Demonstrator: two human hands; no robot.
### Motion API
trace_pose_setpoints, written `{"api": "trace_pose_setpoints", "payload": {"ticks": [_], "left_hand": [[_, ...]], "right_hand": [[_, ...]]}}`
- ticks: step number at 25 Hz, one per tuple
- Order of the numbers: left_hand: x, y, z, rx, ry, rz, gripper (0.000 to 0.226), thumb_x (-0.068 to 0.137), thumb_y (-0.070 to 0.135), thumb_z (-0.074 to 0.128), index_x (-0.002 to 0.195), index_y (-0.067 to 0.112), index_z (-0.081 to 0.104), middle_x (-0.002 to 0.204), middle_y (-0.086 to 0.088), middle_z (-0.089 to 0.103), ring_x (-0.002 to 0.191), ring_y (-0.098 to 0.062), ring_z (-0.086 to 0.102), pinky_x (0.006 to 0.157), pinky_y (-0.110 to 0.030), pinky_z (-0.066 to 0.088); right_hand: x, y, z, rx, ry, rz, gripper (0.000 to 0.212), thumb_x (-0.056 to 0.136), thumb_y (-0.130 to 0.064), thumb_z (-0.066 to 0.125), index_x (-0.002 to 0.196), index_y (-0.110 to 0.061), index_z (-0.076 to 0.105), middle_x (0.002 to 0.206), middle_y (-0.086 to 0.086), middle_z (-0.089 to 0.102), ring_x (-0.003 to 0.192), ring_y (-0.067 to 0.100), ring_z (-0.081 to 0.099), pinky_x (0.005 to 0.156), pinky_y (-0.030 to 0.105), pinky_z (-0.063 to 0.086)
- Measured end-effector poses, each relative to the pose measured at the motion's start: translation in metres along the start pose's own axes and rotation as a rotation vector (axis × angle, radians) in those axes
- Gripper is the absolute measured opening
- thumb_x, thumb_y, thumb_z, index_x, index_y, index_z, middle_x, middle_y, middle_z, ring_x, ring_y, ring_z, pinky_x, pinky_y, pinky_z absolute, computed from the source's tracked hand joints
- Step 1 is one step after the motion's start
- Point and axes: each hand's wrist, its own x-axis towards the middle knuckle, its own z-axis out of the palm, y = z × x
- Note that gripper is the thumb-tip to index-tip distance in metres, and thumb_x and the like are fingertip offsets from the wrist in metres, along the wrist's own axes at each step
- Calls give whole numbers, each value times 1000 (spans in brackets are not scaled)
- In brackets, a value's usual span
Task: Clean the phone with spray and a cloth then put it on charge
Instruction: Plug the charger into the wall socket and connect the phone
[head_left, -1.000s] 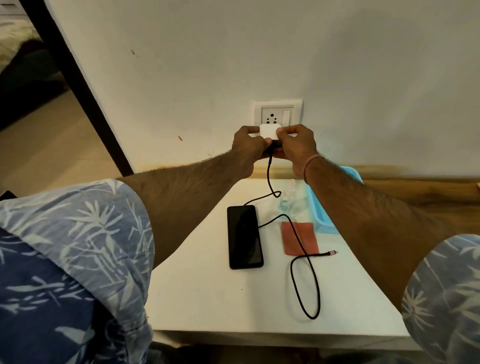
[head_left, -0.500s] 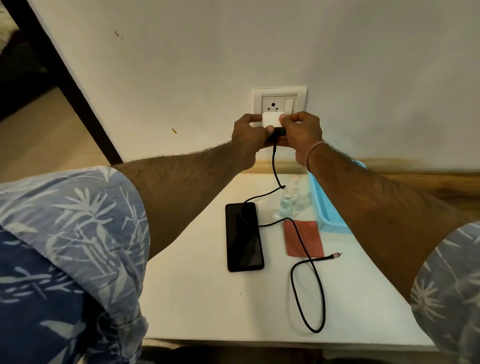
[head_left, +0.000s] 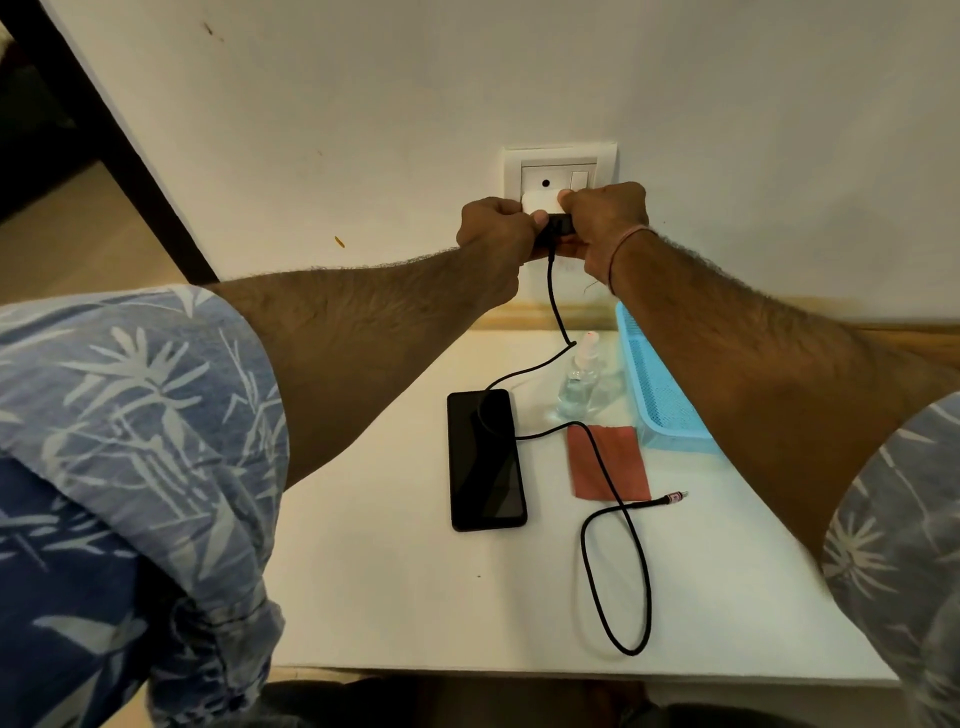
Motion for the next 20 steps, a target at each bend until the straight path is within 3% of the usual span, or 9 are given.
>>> {"api": "trace_pose_setpoints", "payload": {"ticks": [8, 10, 13, 16, 18, 20], "left_hand": [[3, -3, -1, 4, -21, 5, 32, 88, -4, 71, 116, 0, 56, 114, -24, 65, 86, -33, 73, 75, -40, 64], [1, -1, -2, 11, -48, -7, 35, 89, 0, 72, 120, -1, 56, 111, -23, 66, 78, -28, 71, 67, -35, 64], [-6, 0, -10, 104, -97, -21, 43, 89, 12, 76, 125, -1, 57, 112, -21, 67, 80, -28, 70, 69, -35, 63], [-21, -5, -27, 226, -124, 7, 47, 86, 20, 79, 124, 4, 57, 107, -16, 69, 82, -27, 71, 71, -36, 63], [-40, -16, -41, 327, -139, 45, 38, 85, 20, 81, 115, 5, 62, 98, -14, 72, 72, -24, 70, 66, -34, 62], [-63, -36, -54, 435, -203, 64, 26, 84, 21, 81, 97, 3, 67, 87, -15, 75, 55, -21, 66, 54, -31, 57]], "right_hand": [[1, 2, -1, -28, -14, 2, 37, 88, -22, 68, 119, -7, 57, 111, 12, 67, 92, 26, 69, 80, 39, 60], [-3, 2, -5, -32, -47, 1, 38, 89, -24, 67, 121, -7, 56, 112, 13, 67, 91, 26, 69, 77, 38, 60], [-17, 0, -16, -93, -126, -22, 40, 91, -33, 63, 120, -5, 56, 108, 13, 69, 84, 23, 71, 72, 35, 61], [-41, 5, -42, -287, -100, -211, 30, 89, -39, 64, 102, -12, 61, 97, 7, 70, 80, 20, 71, 75, 33, 61], [-64, 18, -69, -410, -73, -376, 23, 89, -34, 65, 99, -15, 62, 94, 4, 69, 84, 20, 70, 79, 35, 59], [-90, 38, -96, -487, -137, -472, 13, 89, -25, 65, 97, -14, 63, 91, 5, 70, 77, 19, 69, 72, 33, 59]]}}
